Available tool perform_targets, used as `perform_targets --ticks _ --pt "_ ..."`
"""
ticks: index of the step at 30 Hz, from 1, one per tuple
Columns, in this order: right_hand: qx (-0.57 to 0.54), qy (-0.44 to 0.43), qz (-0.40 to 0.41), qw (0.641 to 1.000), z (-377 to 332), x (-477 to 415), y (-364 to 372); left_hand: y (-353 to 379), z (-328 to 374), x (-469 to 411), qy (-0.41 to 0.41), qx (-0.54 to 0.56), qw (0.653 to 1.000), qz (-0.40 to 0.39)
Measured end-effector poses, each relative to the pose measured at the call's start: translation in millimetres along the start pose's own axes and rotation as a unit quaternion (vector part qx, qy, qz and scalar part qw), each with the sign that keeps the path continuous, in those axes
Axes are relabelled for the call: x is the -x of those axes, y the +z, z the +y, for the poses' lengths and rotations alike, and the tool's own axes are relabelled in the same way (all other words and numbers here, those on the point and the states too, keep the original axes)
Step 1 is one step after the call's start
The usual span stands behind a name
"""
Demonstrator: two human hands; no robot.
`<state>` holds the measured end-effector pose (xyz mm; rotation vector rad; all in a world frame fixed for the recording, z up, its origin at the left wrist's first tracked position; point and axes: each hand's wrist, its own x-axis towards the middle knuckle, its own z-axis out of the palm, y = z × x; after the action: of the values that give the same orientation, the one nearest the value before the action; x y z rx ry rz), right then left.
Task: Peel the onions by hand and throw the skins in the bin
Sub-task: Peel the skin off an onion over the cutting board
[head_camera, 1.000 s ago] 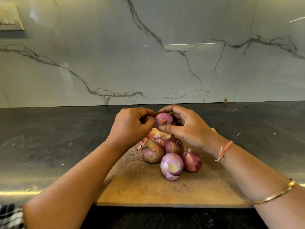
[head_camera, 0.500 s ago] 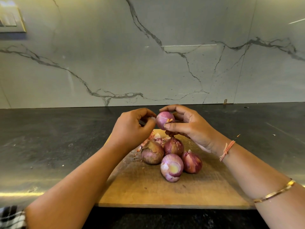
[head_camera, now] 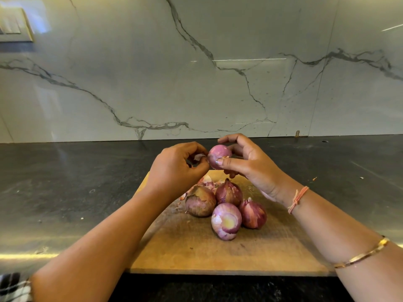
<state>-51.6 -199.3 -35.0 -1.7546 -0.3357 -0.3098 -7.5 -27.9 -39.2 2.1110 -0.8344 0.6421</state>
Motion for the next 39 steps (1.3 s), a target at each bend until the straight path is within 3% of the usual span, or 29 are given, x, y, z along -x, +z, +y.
perform_targets --ticks 10,15,21,24,39 --pt "0.009 -0.036 0.023 0.999 -5 1 -2 -2 -7 -3 -0.048 -0.010 0.998 0.025" --pt "0.069 -0.058 0.017 0.996 1 -1 0 0 -6 -3 -0.010 -0.007 1.000 -0.004" --pt "0.219 -0.087 0.030 0.971 2 2 0 2 -10 -2 0.039 -0.022 0.999 0.021" --pt "0.242 -0.115 0.042 0.962 2 2 1 2 -10 -3 0.054 -0.014 0.998 0.030" --pt "0.329 -0.182 0.025 0.926 9 -1 3 2 4 2 -0.048 0.121 0.991 0.008"
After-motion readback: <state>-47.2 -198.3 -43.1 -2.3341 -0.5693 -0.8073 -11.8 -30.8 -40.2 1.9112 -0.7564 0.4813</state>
